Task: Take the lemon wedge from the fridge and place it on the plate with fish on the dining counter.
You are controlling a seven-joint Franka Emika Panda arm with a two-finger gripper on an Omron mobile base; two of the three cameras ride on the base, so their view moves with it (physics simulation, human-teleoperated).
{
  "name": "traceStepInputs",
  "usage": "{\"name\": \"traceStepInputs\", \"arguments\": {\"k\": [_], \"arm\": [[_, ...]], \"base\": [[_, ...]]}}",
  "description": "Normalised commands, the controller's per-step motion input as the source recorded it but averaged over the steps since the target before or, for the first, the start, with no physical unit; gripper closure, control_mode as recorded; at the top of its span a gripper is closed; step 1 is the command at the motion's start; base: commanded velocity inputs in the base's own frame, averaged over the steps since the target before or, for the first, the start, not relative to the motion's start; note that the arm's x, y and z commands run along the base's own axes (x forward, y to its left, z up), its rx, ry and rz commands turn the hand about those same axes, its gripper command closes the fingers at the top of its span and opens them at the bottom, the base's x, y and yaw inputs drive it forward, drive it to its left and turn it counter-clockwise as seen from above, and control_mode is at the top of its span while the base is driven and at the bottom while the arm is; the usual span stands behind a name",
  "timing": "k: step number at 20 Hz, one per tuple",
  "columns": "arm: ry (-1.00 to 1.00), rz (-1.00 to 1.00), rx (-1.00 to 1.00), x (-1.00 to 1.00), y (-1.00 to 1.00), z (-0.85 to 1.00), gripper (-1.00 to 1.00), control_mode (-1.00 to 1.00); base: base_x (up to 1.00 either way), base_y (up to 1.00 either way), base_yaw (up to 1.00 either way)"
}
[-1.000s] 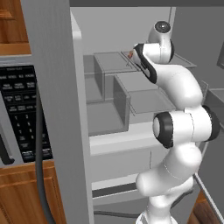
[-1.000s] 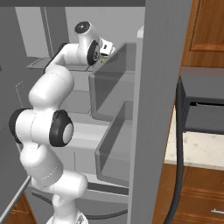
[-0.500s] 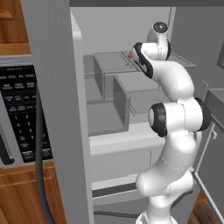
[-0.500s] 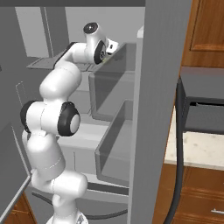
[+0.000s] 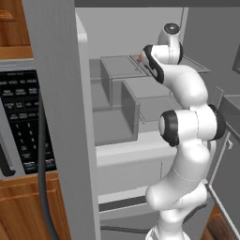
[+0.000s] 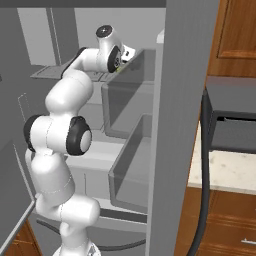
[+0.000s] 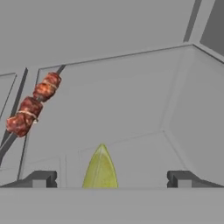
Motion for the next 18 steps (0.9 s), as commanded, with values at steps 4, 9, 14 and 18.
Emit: {"name": "traceStepInputs", "arguments": {"k": [4, 9, 14, 18], "arm": [[0.0, 0.0, 0.0, 0.05, 0.0, -0.17, -1.0, -1.0], [0.02, 0.0, 0.0, 0.36, 0.0, -0.42, -1.0, -1.0], [0.02, 0.0, 0.0, 0.41, 0.0, -0.34, -1.0, -1.0], [0.01, 0.0, 0.0, 0.21, 0.0, -0.14, -1.0, -1.0]], "base": [[0.0, 0.0, 0.0], [0.0, 0.0, 0.0], [0.0, 0.0, 0.0], [0.0, 0.0, 0.0]]}}
